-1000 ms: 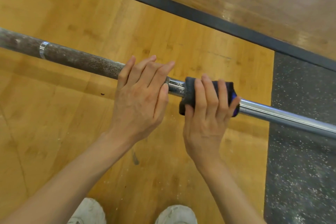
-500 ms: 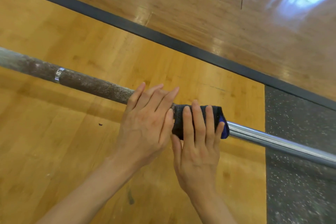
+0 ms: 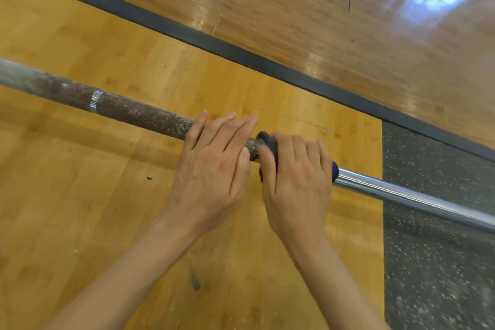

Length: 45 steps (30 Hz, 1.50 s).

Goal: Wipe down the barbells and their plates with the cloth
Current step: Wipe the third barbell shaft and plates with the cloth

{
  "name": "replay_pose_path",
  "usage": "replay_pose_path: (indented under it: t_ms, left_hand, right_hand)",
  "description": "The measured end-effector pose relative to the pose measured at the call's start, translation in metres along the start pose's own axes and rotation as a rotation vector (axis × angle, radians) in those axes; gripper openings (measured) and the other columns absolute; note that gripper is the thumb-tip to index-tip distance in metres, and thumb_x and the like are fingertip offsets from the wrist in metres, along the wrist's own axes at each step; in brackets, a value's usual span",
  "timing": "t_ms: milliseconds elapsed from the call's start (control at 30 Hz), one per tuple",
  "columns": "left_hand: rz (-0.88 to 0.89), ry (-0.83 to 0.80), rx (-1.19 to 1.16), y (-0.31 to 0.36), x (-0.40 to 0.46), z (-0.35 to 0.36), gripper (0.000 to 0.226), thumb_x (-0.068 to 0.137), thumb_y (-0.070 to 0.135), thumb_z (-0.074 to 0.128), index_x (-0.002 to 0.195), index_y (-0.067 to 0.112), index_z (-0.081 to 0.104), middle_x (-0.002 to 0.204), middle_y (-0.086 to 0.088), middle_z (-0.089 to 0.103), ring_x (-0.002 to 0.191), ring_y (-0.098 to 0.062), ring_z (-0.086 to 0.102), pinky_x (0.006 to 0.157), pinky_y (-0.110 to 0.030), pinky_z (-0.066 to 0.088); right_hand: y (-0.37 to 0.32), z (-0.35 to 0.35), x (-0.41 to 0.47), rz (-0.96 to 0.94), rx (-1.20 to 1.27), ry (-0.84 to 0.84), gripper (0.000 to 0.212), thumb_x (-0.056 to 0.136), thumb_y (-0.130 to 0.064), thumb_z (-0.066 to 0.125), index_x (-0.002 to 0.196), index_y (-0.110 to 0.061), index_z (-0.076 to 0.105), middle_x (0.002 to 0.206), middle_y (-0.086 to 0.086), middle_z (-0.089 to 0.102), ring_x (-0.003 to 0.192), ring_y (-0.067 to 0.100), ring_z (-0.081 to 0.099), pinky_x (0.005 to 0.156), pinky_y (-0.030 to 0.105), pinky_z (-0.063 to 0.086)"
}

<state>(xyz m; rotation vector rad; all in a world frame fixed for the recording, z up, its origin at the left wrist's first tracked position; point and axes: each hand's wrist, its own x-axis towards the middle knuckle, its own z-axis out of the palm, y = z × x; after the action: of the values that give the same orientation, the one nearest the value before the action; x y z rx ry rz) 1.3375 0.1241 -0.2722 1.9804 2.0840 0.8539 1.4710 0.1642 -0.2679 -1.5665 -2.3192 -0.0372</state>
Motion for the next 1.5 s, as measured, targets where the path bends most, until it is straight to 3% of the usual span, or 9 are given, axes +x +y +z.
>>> replay_pose_path:
  t_ms: [100,267,367,433,733,900,1033,1300,1500]
  left_hand:
    - [-0.010,0.002,-0.007,0.002,-0.001,0.000,0.051,0.103,0.023,0.024,0.145,0.010,0.051,0.138,0.001,0.059,0.138,-0.017,0.045,0.125,-0.037,0.011]
    - [0.009,0.006,-0.008,0.001,-0.005,-0.002,0.051,0.103,0.023,0.026,0.145,0.010,0.051,0.139,0.001,0.058,0.139,-0.017,0.044,0.125,-0.037,0.012]
    - [0.010,0.001,-0.021,0.001,-0.008,-0.001,0.051,0.103,0.022,0.026,0.146,0.009,0.051,0.144,0.001,0.055,0.141,-0.016,0.041,0.125,-0.036,0.011]
    - [0.012,-0.003,-0.033,0.002,-0.011,-0.003,0.052,0.103,0.022,0.025,0.148,0.009,0.047,0.151,0.001,0.049,0.145,-0.015,0.036,0.126,-0.037,0.009]
    - [-0.098,0.124,0.052,-0.029,-0.021,-0.020,0.049,0.107,0.025,0.025,0.148,0.014,0.049,0.155,0.003,0.045,0.150,-0.022,0.029,0.126,-0.040,0.000]
    - [-0.092,0.135,0.072,-0.030,-0.026,-0.017,0.046,0.107,0.025,0.028,0.145,0.018,0.053,0.150,0.004,0.050,0.146,-0.023,0.034,0.125,-0.036,0.000]
    - [-0.092,0.129,0.088,-0.029,-0.030,-0.018,0.044,0.106,0.026,0.030,0.140,0.021,0.057,0.146,0.004,0.053,0.143,-0.023,0.037,0.124,-0.036,0.001]
    - [-0.088,0.124,0.064,-0.029,-0.037,-0.020,0.044,0.107,0.024,0.029,0.139,0.019,0.058,0.140,0.006,0.057,0.142,-0.021,0.039,0.124,-0.038,0.005]
    - [-0.114,0.151,0.064,-0.025,-0.038,-0.017,0.046,0.105,0.022,0.027,0.139,0.018,0.058,0.137,0.005,0.060,0.137,-0.021,0.043,0.124,-0.042,0.010]
  right_hand:
    - [0.001,-0.005,0.026,0.076,0.002,-0.127,0.059,0.104,-0.053,0.018,0.072,-0.023,0.057,0.061,-0.007,0.049,0.064,0.023,0.051,0.068,0.037,0.033]
    - [-0.013,-0.001,-0.038,0.021,0.086,0.064,0.040,0.108,-0.030,0.035,0.140,-0.016,0.056,0.138,-0.001,0.058,0.136,0.022,0.046,0.122,0.044,0.024]
    - [-0.020,0.007,-0.005,-0.023,0.022,0.050,0.042,0.109,-0.033,0.028,0.106,-0.020,0.067,0.097,-0.001,0.066,0.091,0.023,0.058,0.094,0.040,0.041]
    - [-0.013,0.004,0.012,-0.064,-0.077,0.010,0.050,0.110,-0.037,0.020,0.084,-0.022,0.060,0.073,-0.003,0.057,0.068,0.020,0.043,0.071,0.033,0.030]
    - [-0.014,0.001,-0.009,0.027,-0.025,0.096,0.041,0.108,-0.027,0.028,0.087,-0.017,0.062,0.078,0.000,0.057,0.075,0.025,0.046,0.083,0.041,0.038]
    - [0.010,-0.001,-0.033,-0.052,0.045,0.089,0.050,0.111,-0.034,0.020,0.128,-0.014,0.063,0.114,0.002,0.066,0.107,0.027,0.058,0.114,0.043,0.032]
    - [-0.014,0.012,-0.071,0.156,0.172,0.146,0.049,0.109,-0.030,0.027,0.154,-0.010,0.033,0.159,0.006,0.037,0.153,0.030,0.018,0.125,0.054,0.004]
    - [-0.009,0.028,-0.075,-0.210,-0.071,0.085,0.062,0.110,-0.032,0.037,0.161,-0.016,0.006,0.167,0.000,0.012,0.156,0.023,0.002,0.126,0.048,-0.003]
    - [-0.049,0.008,-0.055,-0.114,0.123,0.015,0.051,0.107,-0.026,0.033,0.156,-0.010,0.034,0.162,0.006,0.033,0.153,0.026,0.022,0.126,0.049,0.007]
